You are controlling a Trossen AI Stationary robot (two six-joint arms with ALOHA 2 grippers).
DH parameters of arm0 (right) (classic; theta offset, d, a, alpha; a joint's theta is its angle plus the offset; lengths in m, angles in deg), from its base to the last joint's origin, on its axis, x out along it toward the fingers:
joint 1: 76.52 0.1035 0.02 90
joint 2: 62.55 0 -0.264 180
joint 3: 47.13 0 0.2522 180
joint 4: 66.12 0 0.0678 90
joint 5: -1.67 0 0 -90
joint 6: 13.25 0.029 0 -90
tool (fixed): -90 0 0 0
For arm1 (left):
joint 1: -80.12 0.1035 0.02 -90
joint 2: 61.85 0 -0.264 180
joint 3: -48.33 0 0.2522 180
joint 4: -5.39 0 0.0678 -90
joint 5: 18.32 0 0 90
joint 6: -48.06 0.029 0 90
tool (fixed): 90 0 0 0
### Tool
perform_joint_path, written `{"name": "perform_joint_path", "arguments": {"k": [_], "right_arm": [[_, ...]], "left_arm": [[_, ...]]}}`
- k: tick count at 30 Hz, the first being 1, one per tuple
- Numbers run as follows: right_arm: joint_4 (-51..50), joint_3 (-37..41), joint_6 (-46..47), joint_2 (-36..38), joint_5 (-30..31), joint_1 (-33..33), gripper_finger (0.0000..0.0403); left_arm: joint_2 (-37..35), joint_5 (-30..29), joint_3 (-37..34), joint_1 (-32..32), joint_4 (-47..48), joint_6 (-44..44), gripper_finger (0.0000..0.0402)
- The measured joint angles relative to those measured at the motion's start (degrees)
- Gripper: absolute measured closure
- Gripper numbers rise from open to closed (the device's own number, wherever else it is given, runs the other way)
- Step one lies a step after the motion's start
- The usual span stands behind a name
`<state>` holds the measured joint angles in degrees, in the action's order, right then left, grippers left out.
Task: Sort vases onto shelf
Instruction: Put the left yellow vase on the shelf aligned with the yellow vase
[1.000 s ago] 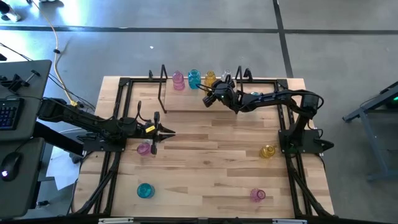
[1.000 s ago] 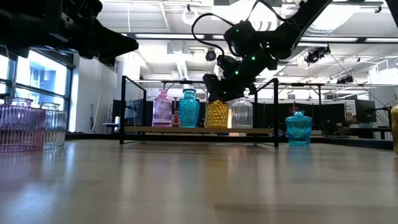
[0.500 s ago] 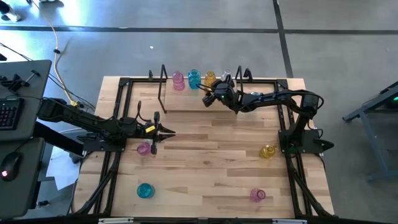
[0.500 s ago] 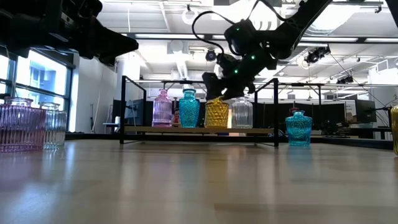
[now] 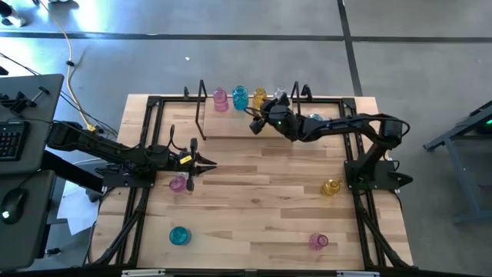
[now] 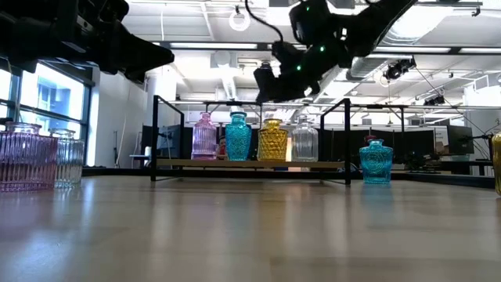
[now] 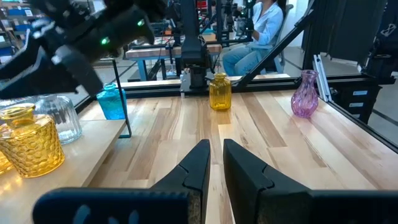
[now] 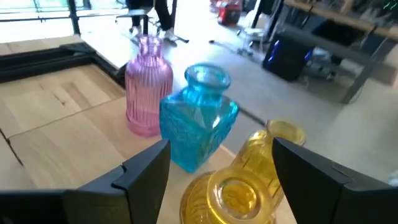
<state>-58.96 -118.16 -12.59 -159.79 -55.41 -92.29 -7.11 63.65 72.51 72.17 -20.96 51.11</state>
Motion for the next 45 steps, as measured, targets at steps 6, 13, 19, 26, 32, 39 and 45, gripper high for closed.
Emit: {"name": "perform_joint_path", "arguments": {"k": [6, 13, 19, 26, 32, 39, 45], "right_arm": [[-4.0, 0.0, -3.5, 2.2, 2.6, 3.8, 0.0153], [-15.9, -0.1, 1.0, 1.3, 2.4, 4.8, 0.0251], [-19.2, -0.1, 1.7, -0.4, 1.0, 3.3, 0.035], [-19.0, -0.1, 1.9, -2.7, -1.0, 1.5, 0.0397], [-18.8, -0.1, 2.4, -4.3, -1.3, 0.6, 0.0387], [-17.8, -0.1, 2.3, -4.5, -0.6, 0.6, 0.0386], [-17.7, -0.1, 1.8, -4.5, -0.3, 1.3, 0.0387]], "left_arm": [[0.0, 0.0, 0.0, 0.0, 0.0, 0.0, 0.0367], [0.0, 0.0, 0.0, 0.0, 0.0, 0.0, 0.0367], [0.0, 0.0, 0.0, 0.0, 0.0, 0.0, 0.0367], [0.0, 0.0, 0.0, 0.0, 0.0, 0.1, 0.0367], [0.0, 0.0, 0.0, 0.0, 0.0, 0.1, 0.0367], [0.0, 0.0, 0.0, 0.0, 0.0, 0.1, 0.0367], [0.0, 0.0, 0.0, 0.0, 0.0, 0.1, 0.0367]]}}
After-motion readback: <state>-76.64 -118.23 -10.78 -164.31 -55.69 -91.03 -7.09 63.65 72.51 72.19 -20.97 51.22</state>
